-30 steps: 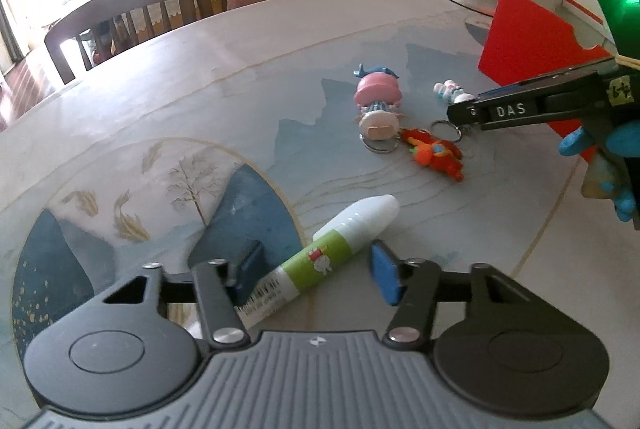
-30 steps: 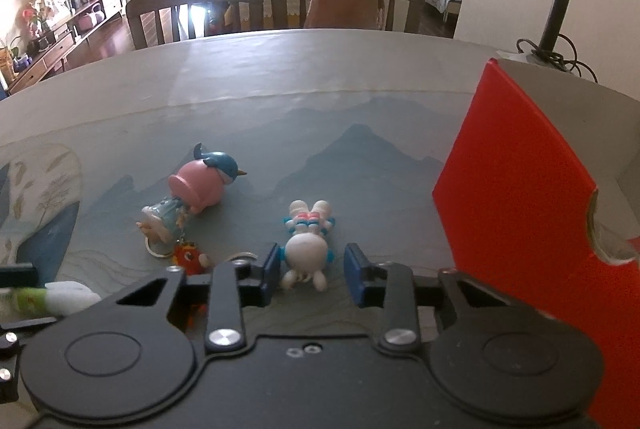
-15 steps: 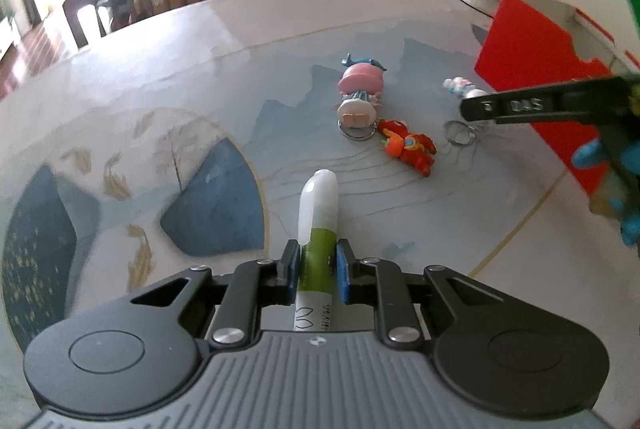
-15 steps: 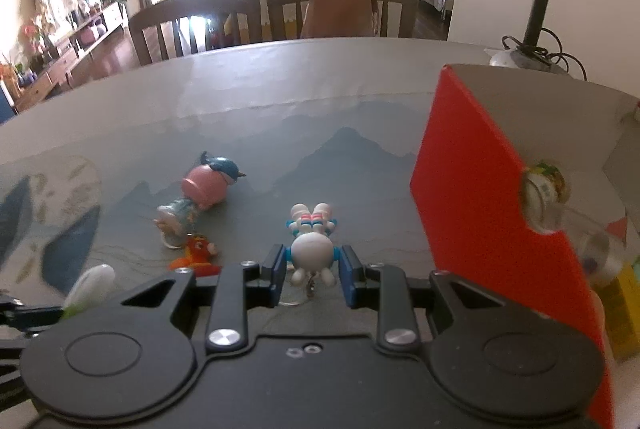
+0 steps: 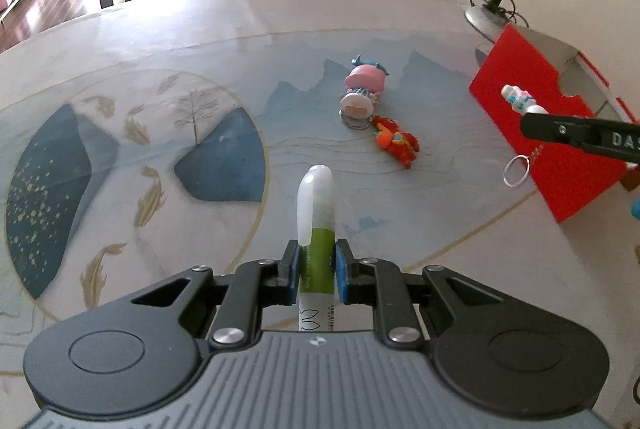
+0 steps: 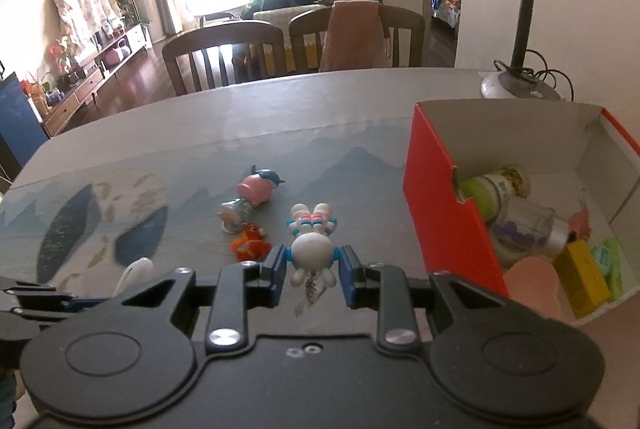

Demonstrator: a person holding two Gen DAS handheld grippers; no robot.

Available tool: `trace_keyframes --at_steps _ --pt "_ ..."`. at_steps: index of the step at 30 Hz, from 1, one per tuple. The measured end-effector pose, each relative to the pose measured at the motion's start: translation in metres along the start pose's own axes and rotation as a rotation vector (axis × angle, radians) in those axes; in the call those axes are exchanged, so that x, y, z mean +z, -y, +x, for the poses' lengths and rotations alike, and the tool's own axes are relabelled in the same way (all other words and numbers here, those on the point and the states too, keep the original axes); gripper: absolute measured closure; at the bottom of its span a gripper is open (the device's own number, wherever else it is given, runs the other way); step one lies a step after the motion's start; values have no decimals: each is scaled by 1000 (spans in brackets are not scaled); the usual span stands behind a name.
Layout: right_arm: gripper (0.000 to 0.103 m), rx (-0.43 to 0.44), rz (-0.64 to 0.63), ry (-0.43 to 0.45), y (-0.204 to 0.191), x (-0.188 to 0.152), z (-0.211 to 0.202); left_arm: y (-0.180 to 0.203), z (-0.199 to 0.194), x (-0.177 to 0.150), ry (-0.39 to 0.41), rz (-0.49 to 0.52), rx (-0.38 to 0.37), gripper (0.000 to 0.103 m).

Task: Organize rigid objects
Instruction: 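Carry the glue stick and rabbit figurine in both tools into the red box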

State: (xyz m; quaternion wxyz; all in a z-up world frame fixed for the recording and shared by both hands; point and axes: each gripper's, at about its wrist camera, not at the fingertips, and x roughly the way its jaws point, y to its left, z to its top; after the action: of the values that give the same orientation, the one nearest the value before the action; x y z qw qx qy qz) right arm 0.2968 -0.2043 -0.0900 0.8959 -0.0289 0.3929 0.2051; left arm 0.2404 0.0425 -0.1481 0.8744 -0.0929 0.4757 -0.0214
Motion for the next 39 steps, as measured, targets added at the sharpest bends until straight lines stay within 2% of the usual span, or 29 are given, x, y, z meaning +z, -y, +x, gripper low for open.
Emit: trace_keyframes --at_steps 12,23,32,39 --pt "76 -25 27 65 -9 -12 -68 17 -57 -7 59 -12 -62 86" --pt "76 -60 43 104 0 -9 -107 48 -102 6 112 48 -125 86" --pt "76 -90 72 124 37 0 -115 86 -110 27 145 112 -177 86" --pt "76 -122 99 128 93 9 -112 131 -93 48 139 143 -202 86"
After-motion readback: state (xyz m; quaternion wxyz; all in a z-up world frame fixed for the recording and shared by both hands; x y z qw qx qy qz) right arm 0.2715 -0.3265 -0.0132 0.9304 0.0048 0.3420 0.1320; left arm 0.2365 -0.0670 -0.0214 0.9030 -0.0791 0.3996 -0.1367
